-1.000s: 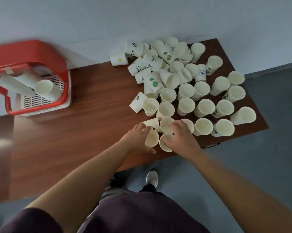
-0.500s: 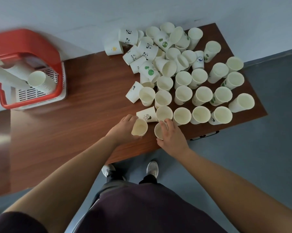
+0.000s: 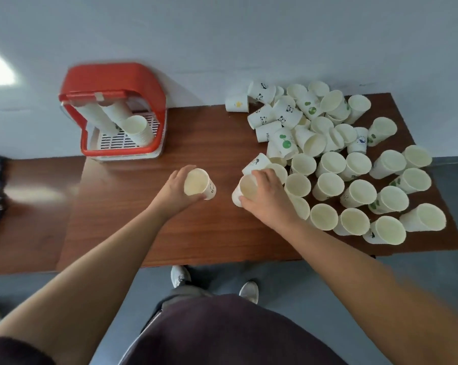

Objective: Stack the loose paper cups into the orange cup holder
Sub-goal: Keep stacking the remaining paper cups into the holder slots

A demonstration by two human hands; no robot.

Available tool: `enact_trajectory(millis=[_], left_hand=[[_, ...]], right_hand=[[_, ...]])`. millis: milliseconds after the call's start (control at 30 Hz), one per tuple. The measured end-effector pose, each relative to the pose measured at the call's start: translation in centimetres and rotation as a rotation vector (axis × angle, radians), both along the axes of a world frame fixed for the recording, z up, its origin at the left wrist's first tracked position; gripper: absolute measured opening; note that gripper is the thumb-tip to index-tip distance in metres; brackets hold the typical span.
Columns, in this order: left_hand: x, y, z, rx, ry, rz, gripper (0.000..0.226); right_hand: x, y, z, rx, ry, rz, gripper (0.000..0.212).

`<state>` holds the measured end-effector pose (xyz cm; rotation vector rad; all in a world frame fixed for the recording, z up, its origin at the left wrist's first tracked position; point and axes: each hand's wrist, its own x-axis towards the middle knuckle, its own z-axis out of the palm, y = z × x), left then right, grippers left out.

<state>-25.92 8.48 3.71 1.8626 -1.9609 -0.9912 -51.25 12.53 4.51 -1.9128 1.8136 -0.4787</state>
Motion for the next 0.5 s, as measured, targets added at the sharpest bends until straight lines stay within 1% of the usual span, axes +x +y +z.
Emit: enact_trajectory(millis=[200,267,367,500], left_hand=[[9.5,-2.7,4.4,-0.143,0.01,0.316,0.083],[12.5,-4.1,5.6,-0.188,0.015,0.363,0.082],[16.5,-6.5,6.5,-0.222,0.105,0.431,0.082],[19.7,-10.4,6.6,-0.229,0.146,0.44,0.081]], right_hand=[[7.7,-6.7,2.8,-0.052,-0.037,0.088,0.067],[10.5,-8.8,3.6,-0.062,-0.043,0.11,0.065],[14.3,-11.6,4.7,-0.087,-0.07,0.099,0.064],[18.3,-15.0,5.1,-0.106,-0.085,0.076,0.065]])
